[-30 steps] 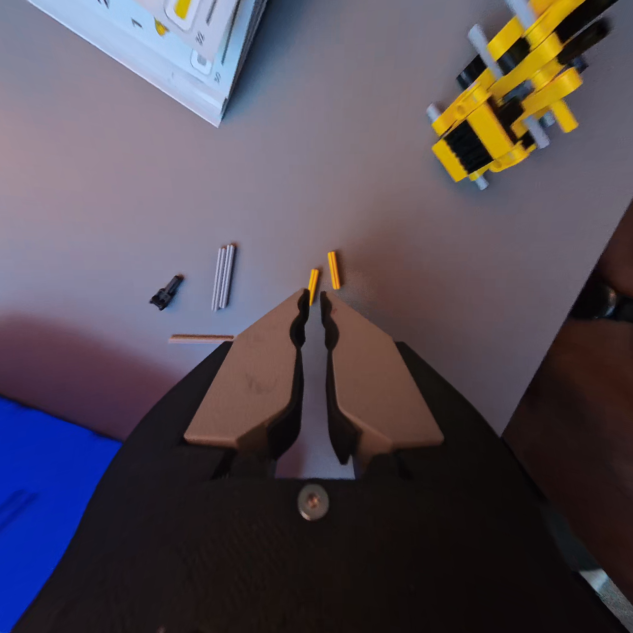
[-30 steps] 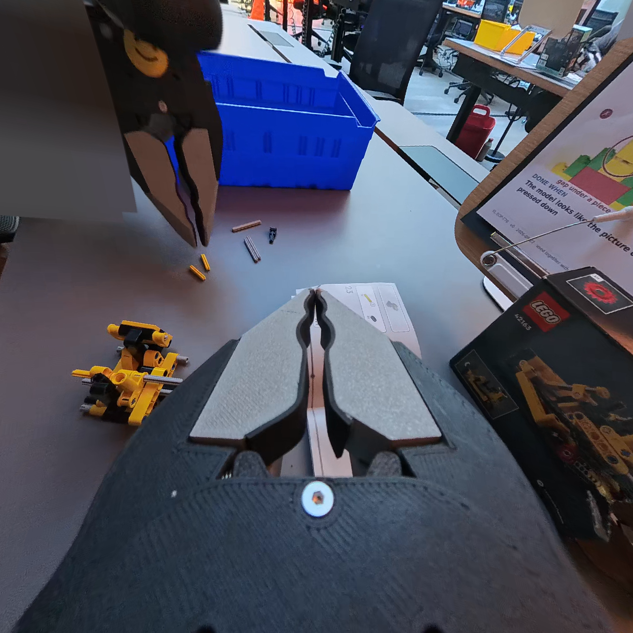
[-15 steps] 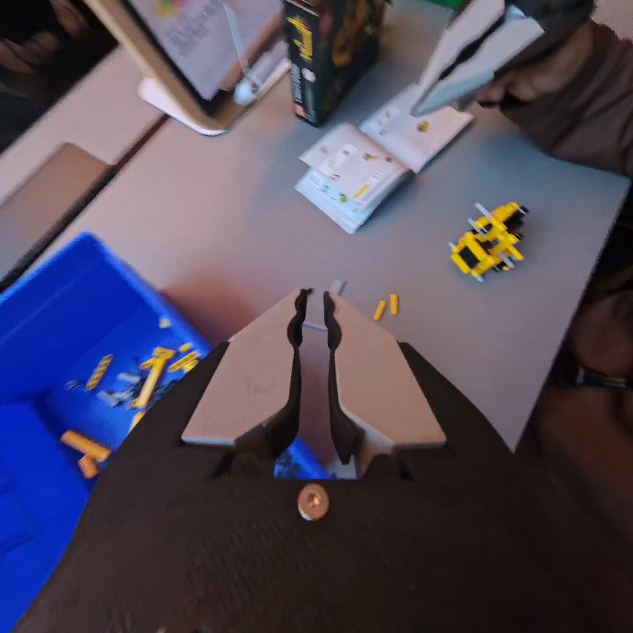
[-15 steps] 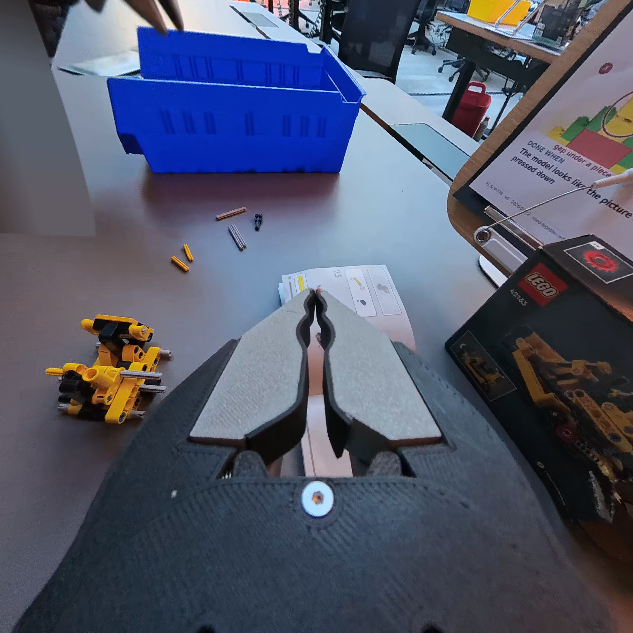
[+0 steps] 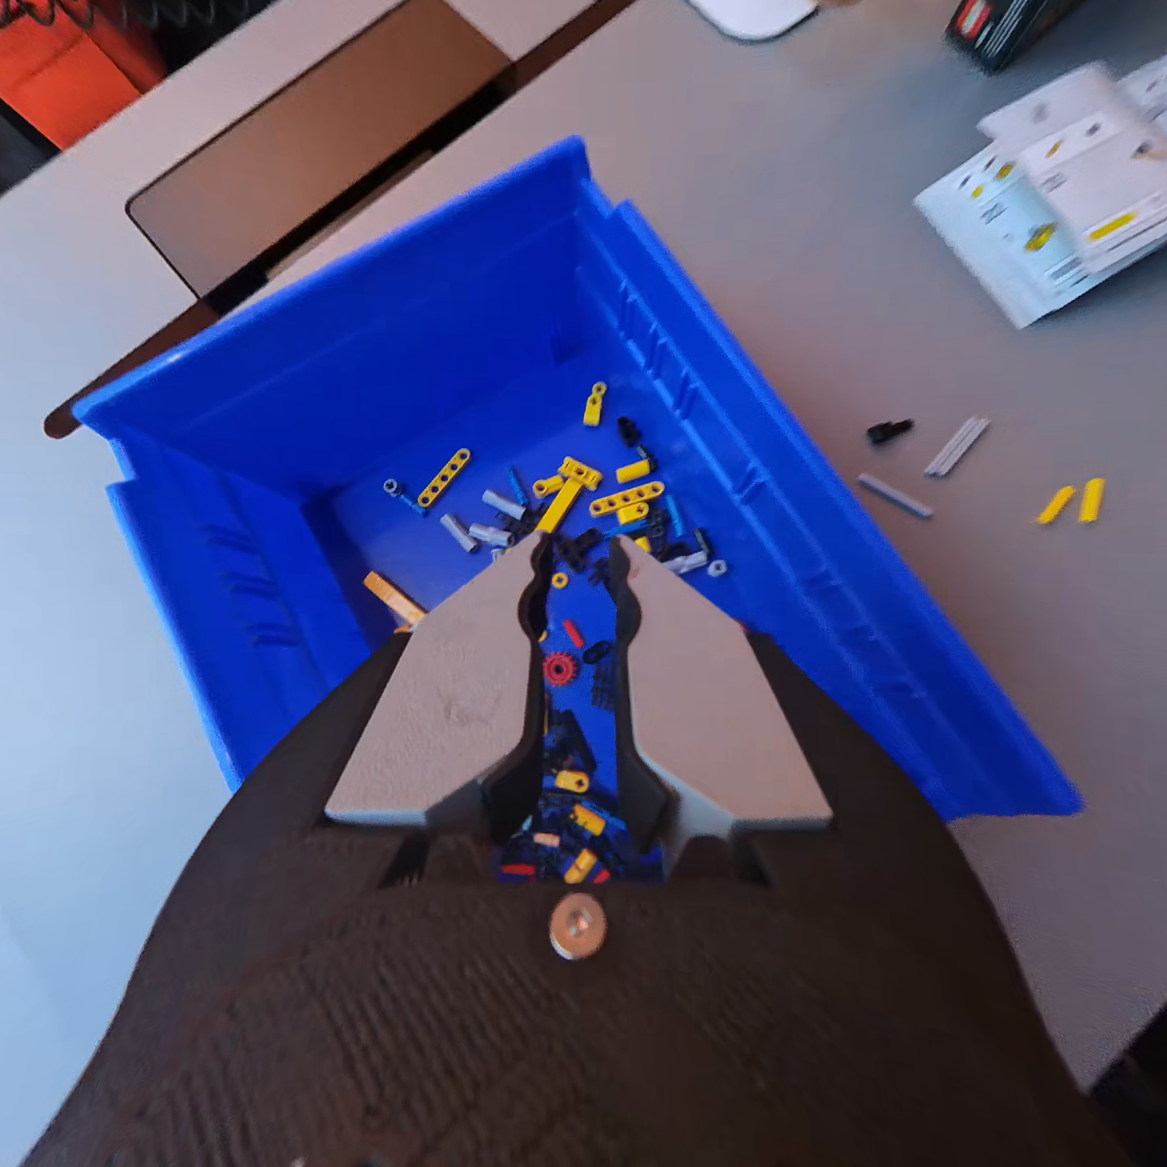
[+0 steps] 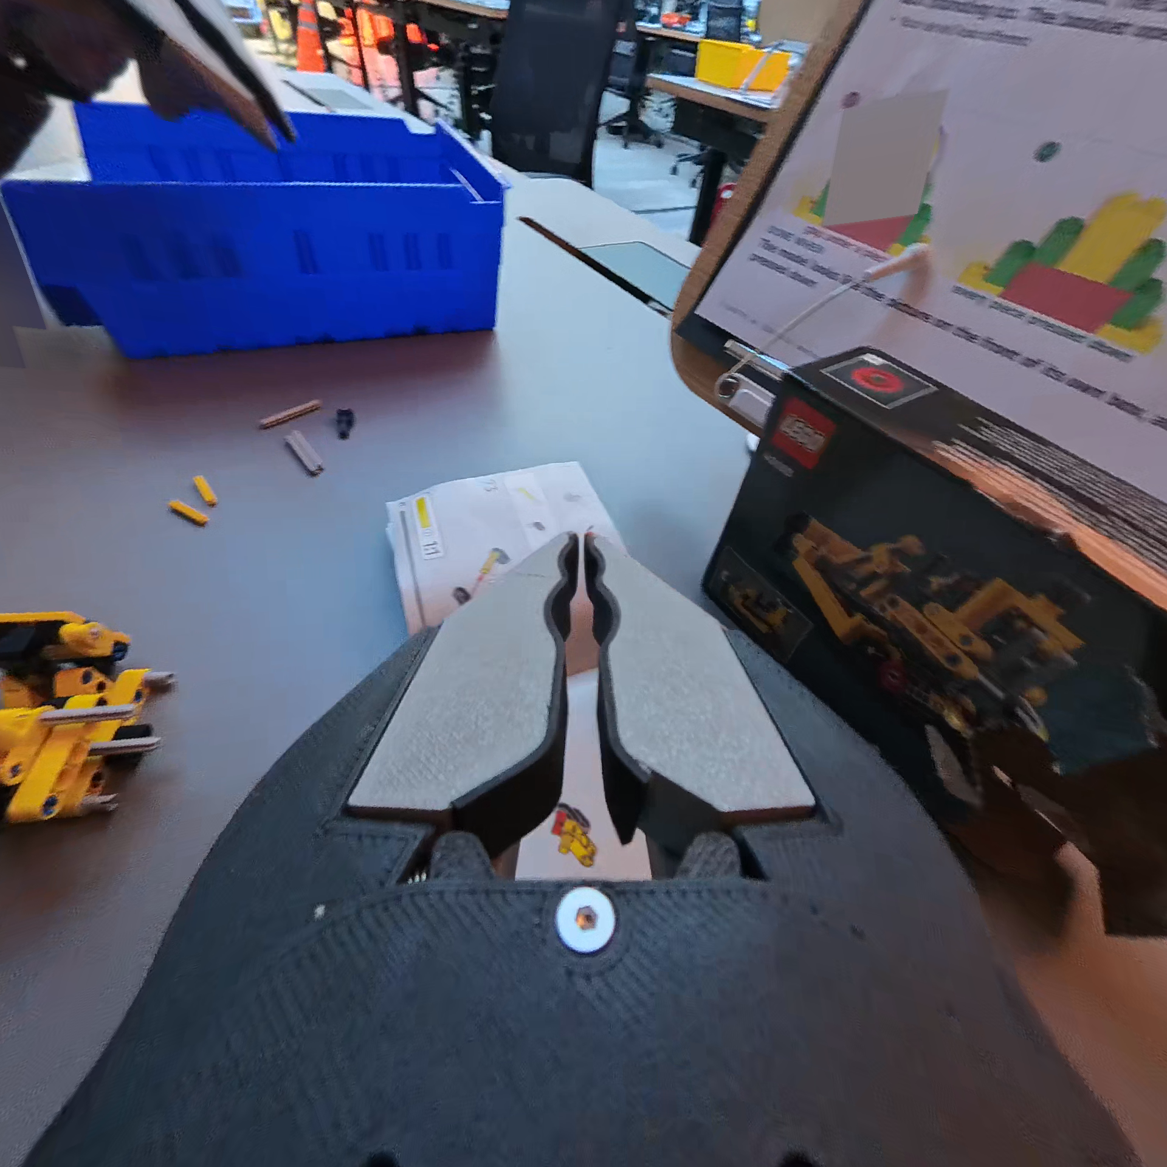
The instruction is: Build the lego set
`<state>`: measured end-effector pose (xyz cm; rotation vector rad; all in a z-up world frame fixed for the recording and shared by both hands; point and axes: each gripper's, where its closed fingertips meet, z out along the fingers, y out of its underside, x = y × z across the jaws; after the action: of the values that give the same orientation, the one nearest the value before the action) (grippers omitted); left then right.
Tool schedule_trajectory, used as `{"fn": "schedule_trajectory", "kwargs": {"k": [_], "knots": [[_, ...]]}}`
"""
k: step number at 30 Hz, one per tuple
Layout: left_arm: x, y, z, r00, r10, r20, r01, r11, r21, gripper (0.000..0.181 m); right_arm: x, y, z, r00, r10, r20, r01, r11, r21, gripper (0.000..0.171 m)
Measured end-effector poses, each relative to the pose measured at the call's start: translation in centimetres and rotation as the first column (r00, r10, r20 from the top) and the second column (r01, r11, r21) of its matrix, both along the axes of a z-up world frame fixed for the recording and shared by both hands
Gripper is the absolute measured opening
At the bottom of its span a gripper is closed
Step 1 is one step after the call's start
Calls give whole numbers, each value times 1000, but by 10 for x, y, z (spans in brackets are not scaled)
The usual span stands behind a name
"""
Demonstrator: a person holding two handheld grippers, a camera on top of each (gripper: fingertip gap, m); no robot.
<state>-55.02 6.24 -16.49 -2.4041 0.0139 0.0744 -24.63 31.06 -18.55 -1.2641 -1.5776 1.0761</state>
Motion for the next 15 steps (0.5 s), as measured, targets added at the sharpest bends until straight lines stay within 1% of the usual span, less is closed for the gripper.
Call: {"fn": "schedule_trajectory", "kwargs": {"k": [3, 6, 8, 12, 15], "knots": [[-19, -3, -15, 998, 31, -54, -32, 999, -16, 12, 0, 19, -1, 996, -84, -10, 84, 996, 0, 0], [-37, -13, -25, 992, 71, -106, -74, 997, -31, 14, 0, 30, -5, 990, -138, -10, 138, 990, 3, 3], [-43, -21, -27, 991, 88, -105, -91, 996, -25, 14, -3, 35, -7, 986, -169, -9, 169, 985, 17, 3], [-50, -32, -11, 987, 112, -117, -110, 994, 26, 14, -10, 41, -7, 978, -208, -10, 208, 977, 37, 3], [-66, -47, 10, 958, 217, -190, -204, 975, 84, 13, -11, 41, -7, 977, -213, -10, 213, 976, 53, 2]]}}
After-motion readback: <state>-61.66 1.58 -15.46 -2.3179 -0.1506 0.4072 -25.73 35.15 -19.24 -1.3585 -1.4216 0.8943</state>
